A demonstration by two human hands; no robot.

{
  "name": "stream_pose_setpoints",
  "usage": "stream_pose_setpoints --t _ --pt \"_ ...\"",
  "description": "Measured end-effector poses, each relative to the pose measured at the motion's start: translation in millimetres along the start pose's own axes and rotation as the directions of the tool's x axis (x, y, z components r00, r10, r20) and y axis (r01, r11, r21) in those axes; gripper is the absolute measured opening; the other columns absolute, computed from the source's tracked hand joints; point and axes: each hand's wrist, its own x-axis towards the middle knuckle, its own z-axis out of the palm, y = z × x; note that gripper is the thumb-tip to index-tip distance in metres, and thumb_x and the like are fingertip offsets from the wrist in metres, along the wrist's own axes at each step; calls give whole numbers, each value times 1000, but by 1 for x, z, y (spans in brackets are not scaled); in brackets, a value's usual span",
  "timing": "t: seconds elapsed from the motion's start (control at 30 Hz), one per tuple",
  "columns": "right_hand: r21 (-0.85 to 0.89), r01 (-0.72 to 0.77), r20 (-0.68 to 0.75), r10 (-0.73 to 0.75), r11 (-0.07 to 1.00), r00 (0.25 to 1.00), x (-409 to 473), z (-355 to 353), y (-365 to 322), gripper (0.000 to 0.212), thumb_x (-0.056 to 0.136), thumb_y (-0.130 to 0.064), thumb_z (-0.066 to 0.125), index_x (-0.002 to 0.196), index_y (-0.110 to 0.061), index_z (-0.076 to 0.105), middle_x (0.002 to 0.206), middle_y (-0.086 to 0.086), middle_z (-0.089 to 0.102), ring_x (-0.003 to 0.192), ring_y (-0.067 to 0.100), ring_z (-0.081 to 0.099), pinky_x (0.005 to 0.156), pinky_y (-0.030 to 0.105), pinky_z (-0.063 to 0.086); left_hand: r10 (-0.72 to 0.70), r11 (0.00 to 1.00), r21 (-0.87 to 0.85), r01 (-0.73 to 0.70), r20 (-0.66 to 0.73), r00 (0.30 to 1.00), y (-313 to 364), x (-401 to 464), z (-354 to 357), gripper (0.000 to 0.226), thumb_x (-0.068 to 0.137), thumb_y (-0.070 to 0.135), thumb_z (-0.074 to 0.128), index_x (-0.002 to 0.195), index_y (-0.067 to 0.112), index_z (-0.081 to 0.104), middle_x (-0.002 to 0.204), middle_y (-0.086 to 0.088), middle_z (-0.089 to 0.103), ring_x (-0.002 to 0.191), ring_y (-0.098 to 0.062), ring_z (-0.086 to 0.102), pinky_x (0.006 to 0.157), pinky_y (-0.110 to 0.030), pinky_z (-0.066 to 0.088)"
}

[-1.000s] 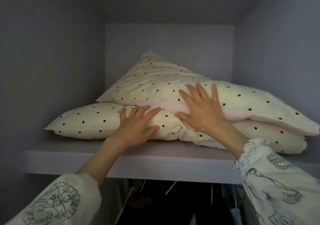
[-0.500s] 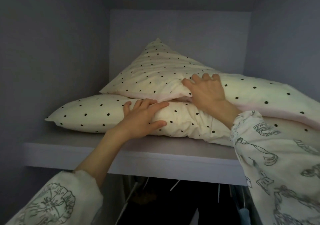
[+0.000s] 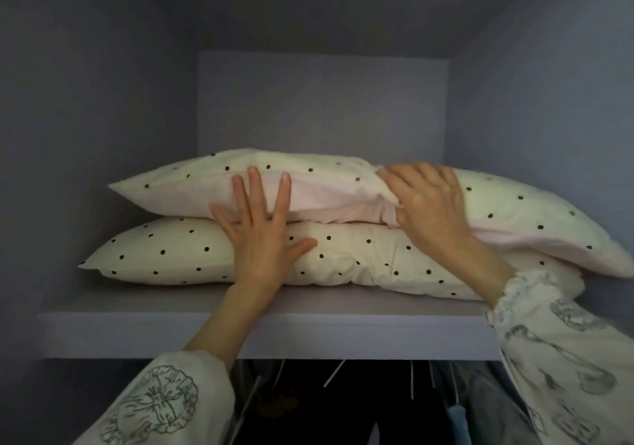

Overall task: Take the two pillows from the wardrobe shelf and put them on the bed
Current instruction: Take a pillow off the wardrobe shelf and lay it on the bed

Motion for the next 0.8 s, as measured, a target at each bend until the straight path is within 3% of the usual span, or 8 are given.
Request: stream_pose_setpoints --t 0.07,0.17,0.23,0.33,0.47,0.57,0.7,0.8 --pt "22 58 0 -58 998 998 -15 -7 -5 37 71 -9 46 100 -11 69 98 5 71 89 28 66 76 40 48 101 991 94 -97 -44 994 4 3 -8 117 52 51 81 145 28 13 153 -22 16 140 -38 1 96 -72 -5" --pt "42 44 18 -45 998 999 -19 -13 -8 33 68 -1 62 99 -11 70 99 5 71 93 29 66 79 41 48 247 944 218 -249 35 968 11 16 -25 101 62 46 78 144 27 23 150 -16 32 140 -38 20 99 -73 -2" --pt "47 35 2 -35 998 999 -21 -16 -12 36 64 4 69 97 -11 71 98 4 71 94 29 66 79 41 49 239 936 237 -259 109 965 14 26 -36 90 70 35 74 145 28 24 144 -14 39 138 -33 28 103 -70 4" --pt "49 33 -40 -31 998 999 -32 -22 -20 37 63 9 67 94 -12 72 97 3 71 94 28 66 79 40 48 242 935 235 -267 130 962 15 29 -42 79 64 14 74 135 24 40 124 -13 52 117 -32 46 103 -67 16" --pt "36 31 -28 -31 999 999 -48 -25 -27 43 59 12 69 95 -11 72 100 4 71 98 30 65 82 41 46 261 949 186 -256 -2 965 19 11 -39 54 63 2 70 114 17 58 102 -11 60 94 -31 57 94 -59 32" --pt "20 33 -31 -32 999 999 -61 -25 -30 45 64 11 58 102 -10 71 106 7 69 103 32 63 87 46 46 265 952 177 -250 -69 962 23 -2 -37 47 58 0 71 102 15 63 89 -8 62 85 -29 60 87 -55 38" --pt "-15 -7 -7 7 1000 1000 -81 -22 -32 43 74 -3 57 116 -9 64 117 11 64 112 31 57 94 49 42 329 942 142 -304 -224 917 29 -8 -50 38 58 -5 63 91 14 67 81 -5 64 80 -28 61 85 -56 39" --pt "-5 -53 47 53 999 997 -98 -20 -27 57 73 -16 65 128 -9 47 126 16 58 119 31 44 102 51 35 367 930 132 -343 -330 870 45 -12 -63 33 65 1 57 91 18 67 81 -1 65 81 -26 59 89 -52 37"
